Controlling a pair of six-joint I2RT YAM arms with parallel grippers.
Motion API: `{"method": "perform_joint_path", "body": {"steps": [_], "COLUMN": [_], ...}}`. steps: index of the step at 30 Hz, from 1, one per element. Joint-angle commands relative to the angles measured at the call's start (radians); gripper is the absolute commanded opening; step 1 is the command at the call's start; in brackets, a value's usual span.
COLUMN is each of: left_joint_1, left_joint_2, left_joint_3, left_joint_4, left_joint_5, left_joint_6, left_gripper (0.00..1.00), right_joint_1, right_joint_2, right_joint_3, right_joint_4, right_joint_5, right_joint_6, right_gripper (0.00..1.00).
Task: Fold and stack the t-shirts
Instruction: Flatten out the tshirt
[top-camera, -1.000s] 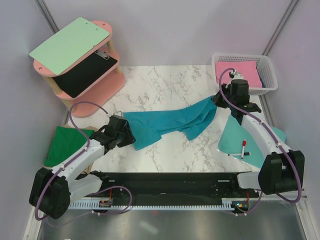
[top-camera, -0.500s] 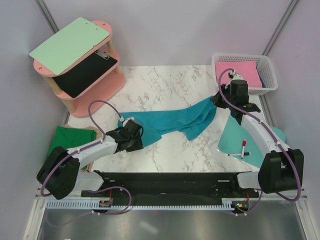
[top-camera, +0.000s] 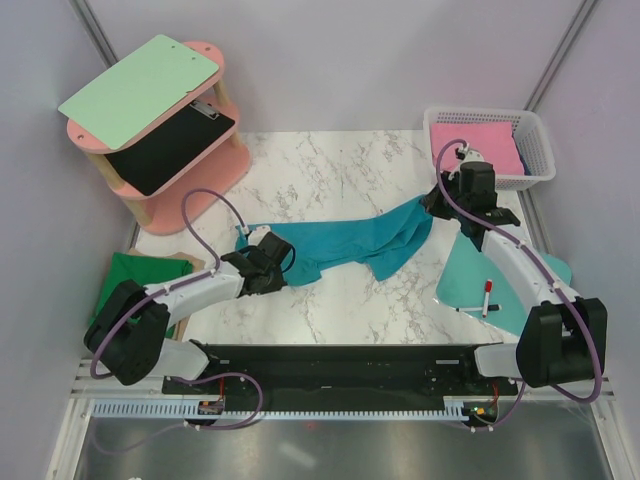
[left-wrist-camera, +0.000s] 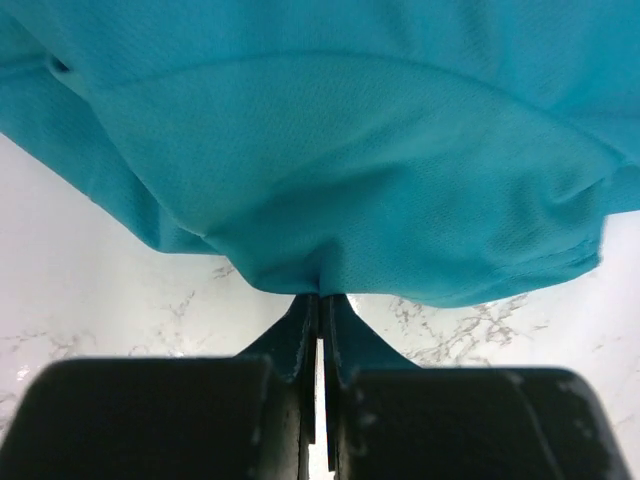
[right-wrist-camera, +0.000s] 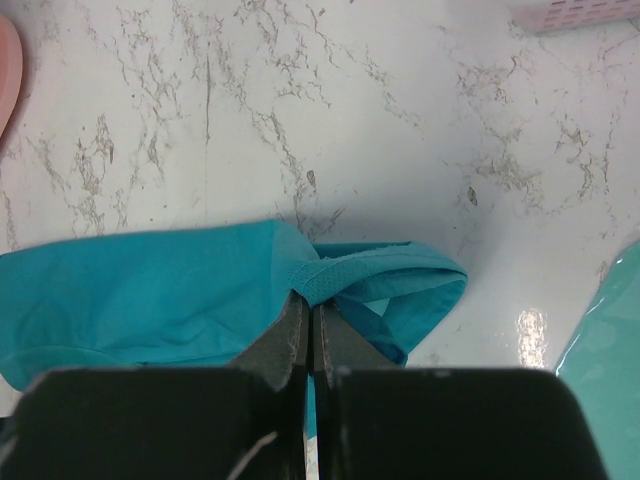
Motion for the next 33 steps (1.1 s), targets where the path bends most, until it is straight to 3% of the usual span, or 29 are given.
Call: {"method": "perform_joint_path", "body": {"steps": [1,14,25,33], "left_joint_1": [-0.003,-0.003,-0.002,0.078], "left_joint_2": [-0.123,-0.47,-0.853,-0.863], "left_joint_3": [0.121,0.58,0.727,0.963], "left_joint_4": [-0.074,-0.366,-0.507,-0.55], "left_joint_5": [-0.122,-0.25,-0.026,0.089], "left_joint_6": [0.043,0.242,0.285,0.37], "left_gripper": [0.02,0.02,0.02,0.02], "right_joint_1": [-0.001,-0.002,-0.001,0.002], "right_joint_2": [-0.066,-0.346,-0.785,-0.855], "right_joint_3": [-0.013,0.077,0.248,0.358], "right_joint_4": [0.027,-0.052,-0.213,-0.23], "right_joint_5": [-0.024,-0.134,-0.203,-0.222], "right_joint_6": [-0.008,-0.003,-0.043,0.006], "right_gripper": [0.0,0.0,0.0,0.0]}}
